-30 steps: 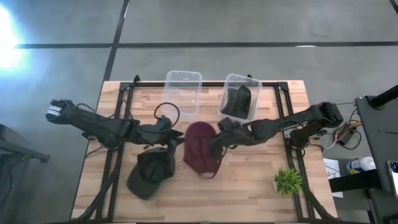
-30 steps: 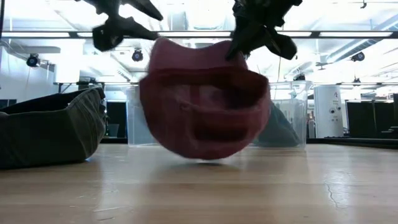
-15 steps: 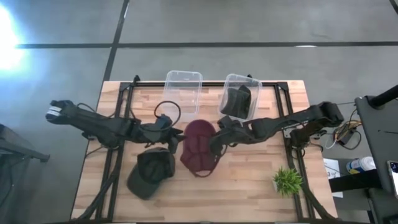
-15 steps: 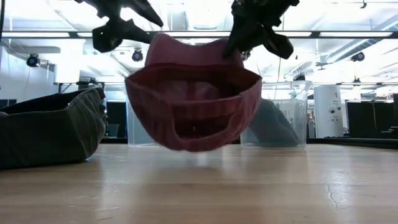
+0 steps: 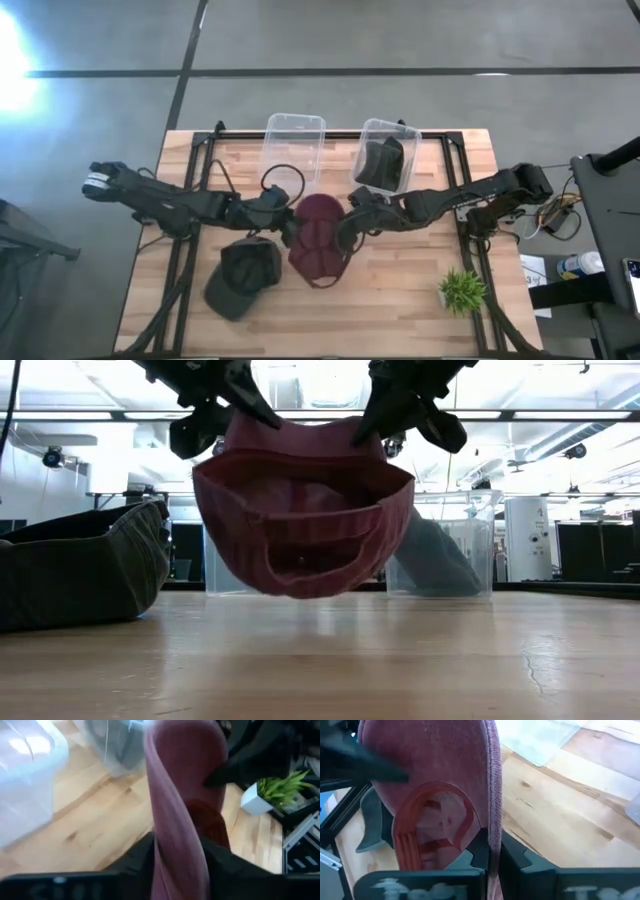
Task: Pick & Place hat
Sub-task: Put the red cap into the left transparent bin
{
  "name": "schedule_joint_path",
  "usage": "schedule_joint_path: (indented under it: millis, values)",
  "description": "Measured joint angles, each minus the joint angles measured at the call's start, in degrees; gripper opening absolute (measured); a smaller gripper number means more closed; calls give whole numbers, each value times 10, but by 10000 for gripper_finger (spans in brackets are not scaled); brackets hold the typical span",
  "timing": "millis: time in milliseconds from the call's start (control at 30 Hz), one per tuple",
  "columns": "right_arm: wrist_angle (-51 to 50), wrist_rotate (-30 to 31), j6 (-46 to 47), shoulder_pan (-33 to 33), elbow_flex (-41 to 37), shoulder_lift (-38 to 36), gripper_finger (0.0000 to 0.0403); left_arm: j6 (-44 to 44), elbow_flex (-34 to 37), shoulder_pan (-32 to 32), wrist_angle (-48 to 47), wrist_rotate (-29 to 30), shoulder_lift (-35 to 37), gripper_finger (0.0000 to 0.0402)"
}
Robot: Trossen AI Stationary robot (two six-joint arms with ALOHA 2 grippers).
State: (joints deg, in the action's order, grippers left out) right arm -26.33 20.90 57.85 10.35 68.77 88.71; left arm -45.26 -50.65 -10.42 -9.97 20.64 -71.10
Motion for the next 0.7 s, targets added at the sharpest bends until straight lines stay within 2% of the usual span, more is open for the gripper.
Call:
schedule_joint_path:
  millis: [133,267,400,500,633,700]
  values:
    - [4,-1,-13,0,0,-10,29,29,-15,5,-19,22,7,18]
    - [17,2,-27,-4,0,-34,85,49,-60,10,-94,41,17,8]
    - [13,44,-51,-6,1,-74,158,78,-119,13,-185,122,27,7]
    - [6,94,-72,-5,2,-114,206,105,-180,19,-228,224,36,6]
    - [-27,165,-80,-6,3,-158,245,184,-240,27,-241,447,41,6]
    - [-50,181,-81,-6,3,-169,253,247,-248,45,-215,529,35,6]
